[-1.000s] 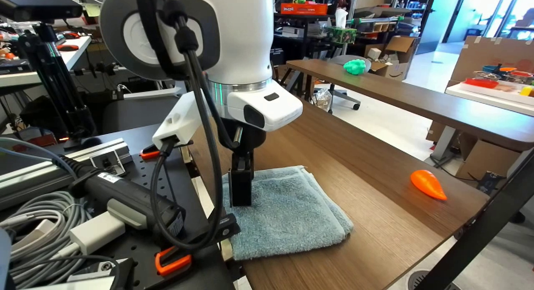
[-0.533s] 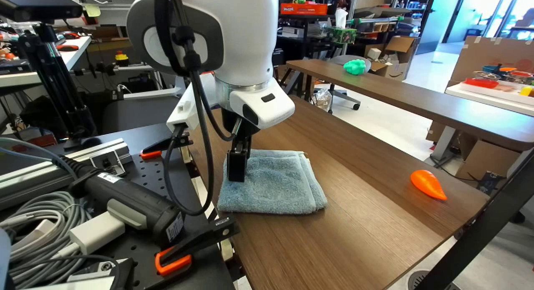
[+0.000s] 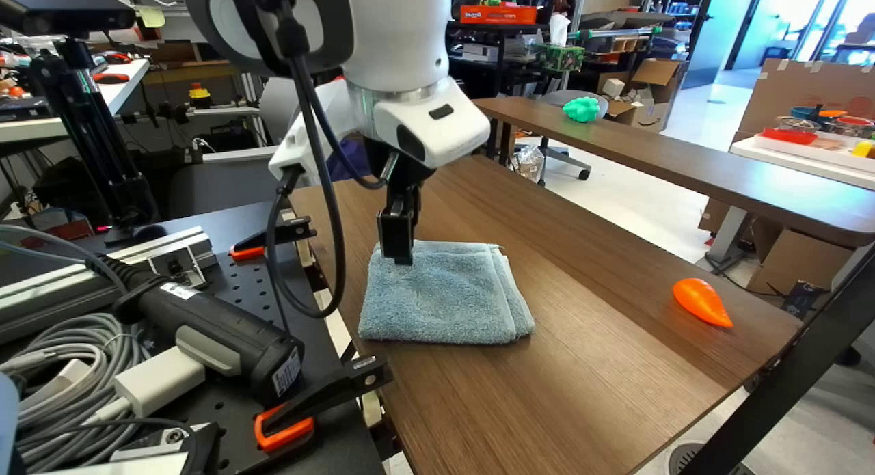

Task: Clean up on the table

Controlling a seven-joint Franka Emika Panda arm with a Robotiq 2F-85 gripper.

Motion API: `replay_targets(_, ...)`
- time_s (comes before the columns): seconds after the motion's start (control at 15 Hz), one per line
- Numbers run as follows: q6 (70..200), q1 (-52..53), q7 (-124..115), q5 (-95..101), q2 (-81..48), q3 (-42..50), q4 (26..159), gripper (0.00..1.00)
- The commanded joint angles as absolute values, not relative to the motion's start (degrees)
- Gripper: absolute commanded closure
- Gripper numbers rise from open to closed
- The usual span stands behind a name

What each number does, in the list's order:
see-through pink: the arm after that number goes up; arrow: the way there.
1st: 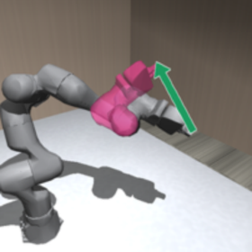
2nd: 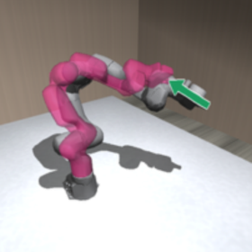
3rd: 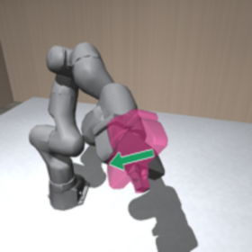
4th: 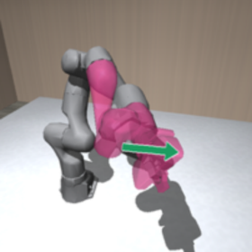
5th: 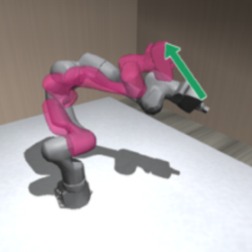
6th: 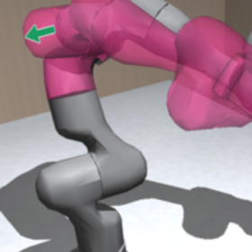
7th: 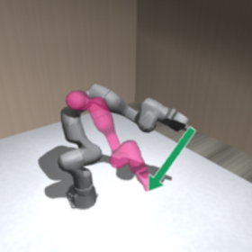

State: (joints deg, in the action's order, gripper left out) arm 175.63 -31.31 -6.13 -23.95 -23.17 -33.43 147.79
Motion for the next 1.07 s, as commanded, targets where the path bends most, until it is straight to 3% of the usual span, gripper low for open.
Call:
replay_targets(0.0,175.8,-34.0,-7.2,-25.8,-14.9,-35.9,151.3,0.0)
replay_targets(0.33,174.3,-25.3,-15.7,-19.6,-15.6,-23.5,149.7,0.0)
replay_targets(0.67,172.7,-5.0,-26.9,-14.1,-24.7,-1.0,144.4,0.0)
replay_targets(0.93,173.0,-3.0,-26.3,-17.5,-31.6,-1.4,139.5,0.0)
replay_targets(1.0,173.8,-2.2,-25.8,-17.4,-28.1,0.0,143.0,0.0)
